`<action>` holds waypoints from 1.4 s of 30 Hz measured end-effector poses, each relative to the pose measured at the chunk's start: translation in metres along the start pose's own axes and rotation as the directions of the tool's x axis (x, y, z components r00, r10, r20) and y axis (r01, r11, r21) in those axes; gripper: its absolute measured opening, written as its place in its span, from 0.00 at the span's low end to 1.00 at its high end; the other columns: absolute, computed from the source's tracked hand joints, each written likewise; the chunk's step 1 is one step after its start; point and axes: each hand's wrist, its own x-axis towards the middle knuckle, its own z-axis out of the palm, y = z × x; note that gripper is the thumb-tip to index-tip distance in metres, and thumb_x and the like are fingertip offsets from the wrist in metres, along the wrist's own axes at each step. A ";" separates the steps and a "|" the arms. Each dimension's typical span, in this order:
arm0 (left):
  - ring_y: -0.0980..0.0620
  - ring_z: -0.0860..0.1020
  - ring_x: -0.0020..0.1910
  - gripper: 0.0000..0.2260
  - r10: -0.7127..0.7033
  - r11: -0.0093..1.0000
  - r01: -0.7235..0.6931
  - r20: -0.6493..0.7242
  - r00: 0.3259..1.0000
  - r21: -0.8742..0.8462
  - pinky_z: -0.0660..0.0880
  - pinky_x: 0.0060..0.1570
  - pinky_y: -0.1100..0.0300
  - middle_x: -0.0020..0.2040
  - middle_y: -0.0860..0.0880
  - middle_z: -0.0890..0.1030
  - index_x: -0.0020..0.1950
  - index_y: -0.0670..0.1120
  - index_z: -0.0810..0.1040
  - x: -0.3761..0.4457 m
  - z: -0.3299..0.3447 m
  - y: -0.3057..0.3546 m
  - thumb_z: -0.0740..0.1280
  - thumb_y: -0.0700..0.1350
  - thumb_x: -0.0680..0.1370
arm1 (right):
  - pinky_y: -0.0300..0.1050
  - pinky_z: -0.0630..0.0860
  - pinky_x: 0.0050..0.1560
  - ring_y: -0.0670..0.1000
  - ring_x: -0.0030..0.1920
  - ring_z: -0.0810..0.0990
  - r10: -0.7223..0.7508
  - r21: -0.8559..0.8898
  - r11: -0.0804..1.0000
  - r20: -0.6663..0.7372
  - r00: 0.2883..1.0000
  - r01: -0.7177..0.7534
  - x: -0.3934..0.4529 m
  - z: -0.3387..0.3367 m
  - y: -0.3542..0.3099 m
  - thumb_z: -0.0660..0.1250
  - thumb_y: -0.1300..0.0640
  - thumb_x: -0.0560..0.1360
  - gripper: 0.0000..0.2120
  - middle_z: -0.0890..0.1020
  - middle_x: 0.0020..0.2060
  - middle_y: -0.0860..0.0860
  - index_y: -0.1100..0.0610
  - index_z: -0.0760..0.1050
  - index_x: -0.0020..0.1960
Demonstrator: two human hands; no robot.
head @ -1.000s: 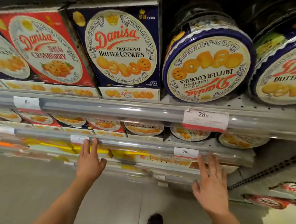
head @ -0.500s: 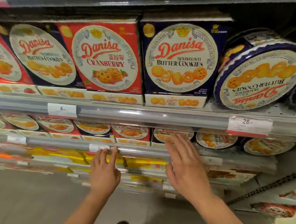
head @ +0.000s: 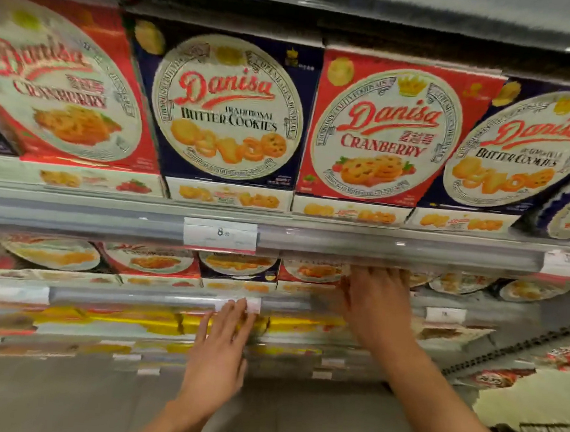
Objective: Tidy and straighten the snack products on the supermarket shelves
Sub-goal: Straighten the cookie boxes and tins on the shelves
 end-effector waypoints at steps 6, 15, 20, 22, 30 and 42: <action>0.42 0.57 0.80 0.39 0.039 0.999 -0.038 0.006 0.999 -0.039 0.52 0.75 0.41 0.81 0.43 0.61 0.76 0.49 0.72 0.000 0.002 -0.005 0.77 0.52 0.65 | 0.66 0.67 0.68 0.68 0.70 0.70 -0.058 -0.032 0.998 -0.109 0.992 0.055 -0.011 -0.005 -0.005 0.57 0.49 0.80 0.28 0.73 0.69 0.64 0.65 0.68 0.73; 0.43 0.59 0.80 0.24 0.003 0.991 0.003 0.038 0.999 -0.133 0.70 0.70 0.39 0.82 0.45 0.60 0.63 0.54 0.81 -0.004 -0.004 0.003 0.73 0.53 0.66 | 0.55 0.74 0.55 0.60 0.53 0.75 -0.200 -0.005 0.979 -0.257 0.945 0.206 -0.036 -0.020 0.007 0.73 0.60 0.75 0.17 0.77 0.55 0.61 0.61 0.77 0.63; 0.47 0.66 0.77 0.26 -0.090 0.903 0.111 0.069 0.994 -0.415 0.66 0.73 0.54 0.80 0.51 0.64 0.75 0.52 0.72 -0.007 -0.041 0.006 0.67 0.48 0.76 | 0.54 0.78 0.57 0.59 0.57 0.78 -0.206 0.153 0.957 -0.247 0.947 0.248 -0.078 -0.021 0.020 0.74 0.65 0.71 0.20 0.80 0.58 0.57 0.61 0.78 0.62; 0.46 0.68 0.75 0.26 -0.154 0.883 0.153 0.035 0.987 -0.444 0.66 0.72 0.54 0.78 0.50 0.68 0.76 0.51 0.72 -0.018 -0.055 0.003 0.67 0.47 0.76 | 0.50 0.78 0.53 0.57 0.56 0.77 -0.179 0.237 0.940 -0.266 0.947 0.244 -0.103 -0.026 0.020 0.70 0.62 0.72 0.20 0.79 0.57 0.54 0.58 0.75 0.64; 0.45 0.72 0.70 0.26 -0.294 0.908 0.260 -0.058 0.954 -0.328 0.70 0.69 0.51 0.72 0.47 0.74 0.76 0.48 0.69 -0.090 -0.117 -0.044 0.66 0.46 0.77 | 0.54 0.81 0.48 0.55 0.55 0.81 0.129 0.645 0.742 0.133 0.983 -0.184 -0.180 -0.014 -0.010 0.81 0.65 0.66 0.32 0.81 0.56 0.47 0.49 0.75 0.65; 0.37 0.59 0.79 0.36 -0.330 0.928 0.363 -0.269 0.905 0.083 0.59 0.78 0.44 0.79 0.38 0.63 0.79 0.41 0.60 -0.061 -0.193 -0.164 0.71 0.49 0.76 | 0.37 0.76 0.48 0.42 0.51 0.82 0.215 0.813 0.303 0.449 0.867 -0.497 -0.186 -0.024 -0.103 0.80 0.49 0.68 0.20 0.85 0.49 0.40 0.43 0.76 0.56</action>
